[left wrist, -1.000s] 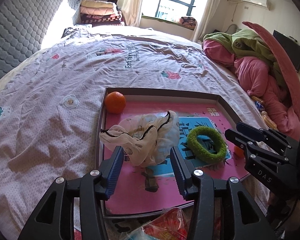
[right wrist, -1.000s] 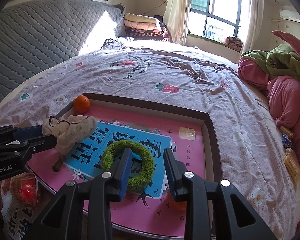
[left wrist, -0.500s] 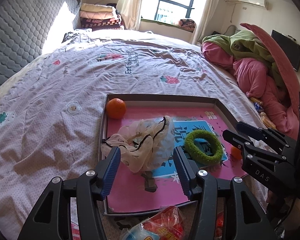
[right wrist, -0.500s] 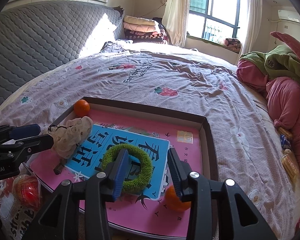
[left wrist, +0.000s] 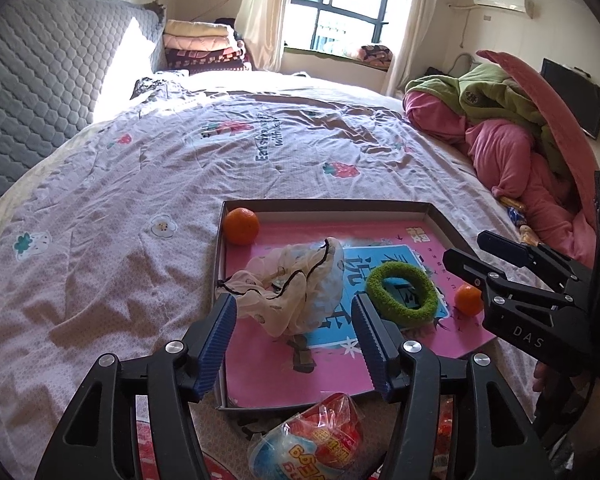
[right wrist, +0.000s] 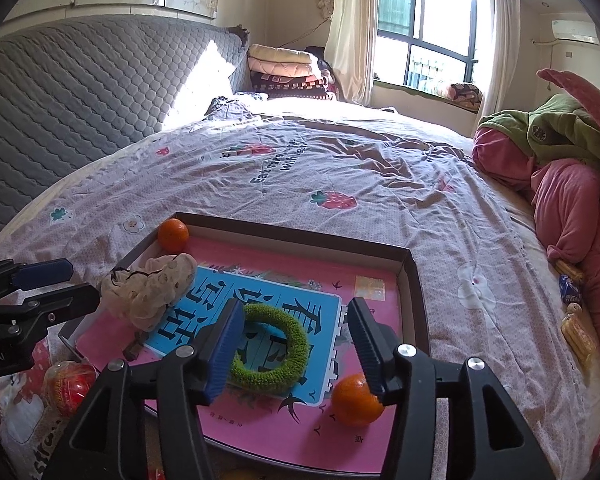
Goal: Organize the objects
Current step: 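Withdraw both open grippers from the tray back toward the snacks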
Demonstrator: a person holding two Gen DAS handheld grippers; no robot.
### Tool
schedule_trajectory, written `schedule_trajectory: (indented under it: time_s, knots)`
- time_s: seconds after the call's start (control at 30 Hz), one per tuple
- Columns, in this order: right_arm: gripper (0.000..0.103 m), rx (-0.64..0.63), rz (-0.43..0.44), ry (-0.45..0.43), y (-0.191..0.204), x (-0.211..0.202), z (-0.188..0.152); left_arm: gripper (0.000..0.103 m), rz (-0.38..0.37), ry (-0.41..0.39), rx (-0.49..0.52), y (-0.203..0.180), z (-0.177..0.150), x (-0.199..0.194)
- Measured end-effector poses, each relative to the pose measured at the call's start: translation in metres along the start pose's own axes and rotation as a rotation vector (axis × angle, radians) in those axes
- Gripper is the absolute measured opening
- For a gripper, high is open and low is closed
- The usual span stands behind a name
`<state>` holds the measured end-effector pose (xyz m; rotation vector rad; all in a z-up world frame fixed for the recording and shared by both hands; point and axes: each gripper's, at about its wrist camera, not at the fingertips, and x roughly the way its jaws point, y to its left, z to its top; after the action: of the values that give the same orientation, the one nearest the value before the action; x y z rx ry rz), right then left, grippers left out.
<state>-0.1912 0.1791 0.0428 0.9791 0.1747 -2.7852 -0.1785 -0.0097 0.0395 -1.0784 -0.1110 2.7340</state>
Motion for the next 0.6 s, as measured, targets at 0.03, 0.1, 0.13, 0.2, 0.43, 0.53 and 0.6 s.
schedule_trajectory:
  time_s: [0.03, 0.1, 0.13, 0.2, 0.43, 0.53, 0.6]
  knots:
    - [0.056, 0.001, -0.001, -0.003, 0.0, -0.001, 0.0, 0.062, 0.003, -0.001, 0.002, 0.0, 0.0, -0.001]
    - [0.058, 0.002, -0.003, -0.005, -0.001, -0.003, 0.001, 0.063, 0.004, -0.005, 0.002, 0.0, -0.001, -0.004]
    - [0.058, 0.003, -0.005, -0.007, -0.001, -0.003, 0.001, 0.064, 0.007, -0.006, 0.001, 0.0, -0.002, -0.004]
    - [0.06, 0.006, -0.004, -0.01, -0.002, -0.005, 0.002, 0.066, 0.015, -0.007, 0.002, 0.0, -0.002, -0.006]
    - [0.062, 0.029, 0.003, -0.03, -0.008, -0.017, 0.004, 0.069, 0.036, -0.013, 0.002, -0.004, -0.006, -0.012]
    - [0.064, 0.028, 0.011, -0.033, -0.009, -0.022, 0.003, 0.069, 0.052, -0.028, 0.006, -0.006, -0.007, -0.017]
    - [0.066, 0.027, 0.014, -0.043, -0.008, -0.026, 0.003, 0.07, 0.052, -0.032, 0.012, -0.01, -0.008, -0.02]
